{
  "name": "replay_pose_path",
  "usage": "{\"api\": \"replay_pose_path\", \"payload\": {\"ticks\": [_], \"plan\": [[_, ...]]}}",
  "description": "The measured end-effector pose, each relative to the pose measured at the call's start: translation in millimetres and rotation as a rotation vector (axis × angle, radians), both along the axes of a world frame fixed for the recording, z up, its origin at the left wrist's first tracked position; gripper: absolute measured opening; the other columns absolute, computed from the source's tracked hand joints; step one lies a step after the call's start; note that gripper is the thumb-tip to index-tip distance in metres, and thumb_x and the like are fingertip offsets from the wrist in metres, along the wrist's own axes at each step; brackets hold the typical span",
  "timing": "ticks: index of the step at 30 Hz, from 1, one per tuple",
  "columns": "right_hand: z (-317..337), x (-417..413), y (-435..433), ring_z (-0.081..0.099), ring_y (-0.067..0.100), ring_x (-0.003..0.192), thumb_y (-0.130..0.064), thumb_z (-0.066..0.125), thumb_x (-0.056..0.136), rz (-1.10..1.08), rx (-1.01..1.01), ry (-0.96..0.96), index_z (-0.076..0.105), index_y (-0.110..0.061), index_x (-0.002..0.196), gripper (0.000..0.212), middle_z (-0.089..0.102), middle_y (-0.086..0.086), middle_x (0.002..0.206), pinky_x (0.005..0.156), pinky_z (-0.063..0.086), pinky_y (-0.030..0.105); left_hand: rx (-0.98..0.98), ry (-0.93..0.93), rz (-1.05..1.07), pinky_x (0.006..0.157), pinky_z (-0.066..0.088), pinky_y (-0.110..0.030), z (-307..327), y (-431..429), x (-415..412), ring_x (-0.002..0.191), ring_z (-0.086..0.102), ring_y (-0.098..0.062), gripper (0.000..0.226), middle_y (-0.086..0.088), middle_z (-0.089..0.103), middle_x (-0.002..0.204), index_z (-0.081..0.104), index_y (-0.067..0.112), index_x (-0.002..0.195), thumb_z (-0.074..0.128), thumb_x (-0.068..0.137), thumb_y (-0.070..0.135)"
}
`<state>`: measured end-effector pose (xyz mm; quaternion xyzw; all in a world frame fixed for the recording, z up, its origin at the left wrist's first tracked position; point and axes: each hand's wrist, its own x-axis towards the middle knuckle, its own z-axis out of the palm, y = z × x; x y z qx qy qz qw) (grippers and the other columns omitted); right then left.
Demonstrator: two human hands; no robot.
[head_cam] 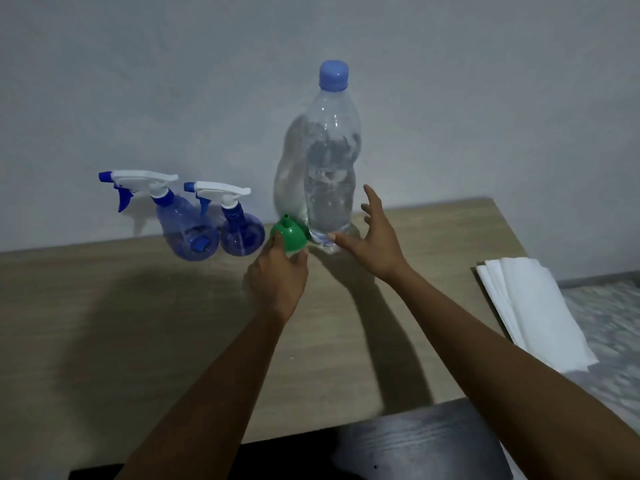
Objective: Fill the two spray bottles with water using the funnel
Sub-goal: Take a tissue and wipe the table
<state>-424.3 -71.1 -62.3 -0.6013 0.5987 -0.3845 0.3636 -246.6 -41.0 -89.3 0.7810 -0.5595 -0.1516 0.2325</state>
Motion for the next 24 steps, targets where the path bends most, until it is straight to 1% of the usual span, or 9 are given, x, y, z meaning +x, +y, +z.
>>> {"api": "replay_pose_path", "payload": {"ticks": [3,6,8,10,13,15,19,21,24], "plan": [[-8,-30,37,0.045,0.021,0.140,-0.039,0.082,0.082,-0.081,0.005,0.037,0.035,-0.025,0.155,0.088,0.044,0.002,0.156,0.113,0.043,0.045,0.002,-0.005,-0.052,0.084,0.056,-0.044,4,31,-17,0.102,0.068,-0.035,0.047,-0.008,0.072,0.114,0.058,0.027,0.129,0.060,0.088,0.051],[-9,-71,75,0.054,0.020,0.130,-0.031,0.080,0.086,-0.167,-0.019,0.082,0.055,-0.021,0.141,0.062,0.056,0.001,0.144,0.108,0.047,0.047,0.003,-0.015,-0.162,0.088,0.056,-0.040,7,56,-50,0.108,0.067,-0.030,0.052,-0.002,0.071,0.122,0.060,0.029,0.132,0.058,0.086,0.054],[-8,-101,98,0.058,0.020,0.122,-0.028,0.079,0.086,-0.241,-0.043,0.117,0.063,-0.020,0.133,0.049,0.062,0.001,0.135,0.103,0.050,0.045,0.008,-0.016,-0.253,0.095,0.054,-0.038,8,69,-80,0.115,0.065,-0.026,0.053,0.005,0.067,0.132,0.061,0.030,0.133,0.057,0.086,0.055],[-9,-133,119,0.060,0.020,0.119,-0.026,0.077,0.087,-0.309,-0.036,0.152,0.066,-0.019,0.127,0.042,0.066,0.000,0.130,0.102,0.050,0.042,0.019,-0.004,-0.341,0.101,0.051,-0.037,11,78,-115,0.122,0.062,-0.022,0.054,0.009,0.061,0.140,0.060,0.030,0.134,0.057,0.086,0.055],[-10,-181,145,0.061,0.022,0.118,-0.025,0.075,0.088,-0.398,-0.009,0.241,0.069,-0.020,0.123,0.035,0.068,0.000,0.126,0.101,0.049,0.037,0.043,0.006,-0.449,0.106,0.048,-0.038,19,86,-171,0.127,0.058,-0.020,0.053,0.012,0.055,0.145,0.061,0.031,0.135,0.057,0.088,0.055],[-12,-209,159,0.059,0.023,0.118,-0.027,0.074,0.089,-0.471,0.014,0.291,0.070,-0.021,0.121,0.033,0.069,-0.001,0.125,0.099,0.046,0.035,0.051,0.016,-0.506,0.106,0.048,-0.039,22,89,-208,0.129,0.057,-0.019,0.050,0.011,0.055,0.146,0.063,0.031,0.133,0.060,0.088,0.053],[-18,-257,179,0.056,0.027,0.119,-0.036,0.072,0.088,-0.616,0.074,0.342,0.072,-0.022,0.117,0.032,0.070,0.001,0.122,0.099,0.047,0.040,0.053,0.004,-0.663,0.102,0.050,-0.039,17,95,-266,0.126,0.058,-0.022,0.047,0.010,0.059,0.142,0.064,0.031,0.131,0.063,0.087,0.047],[-24,-276,184,0.057,0.031,0.118,-0.038,0.072,0.087,-0.664,0.141,0.342,0.073,-0.020,0.117,0.035,0.070,0.004,0.120,0.098,0.048,0.042,0.078,-0.036,-0.731,0.104,0.047,-0.041,8,96,-286,0.130,0.053,-0.023,0.050,0.008,0.054,0.147,0.060,0.029,0.136,0.063,0.089,0.047],[-33,-294,186,0.058,0.034,0.120,-0.040,0.068,0.091,-0.692,0.225,0.319,0.073,-0.017,0.119,0.037,0.069,0.008,0.124,0.097,0.049,0.042,0.090,-0.119,-0.776,0.110,0.041,-0.044,-5,97,-302,0.140,0.042,-0.024,0.057,0.004,0.041,0.157,0.047,0.026,0.146,0.056,0.093,0.046]]}}
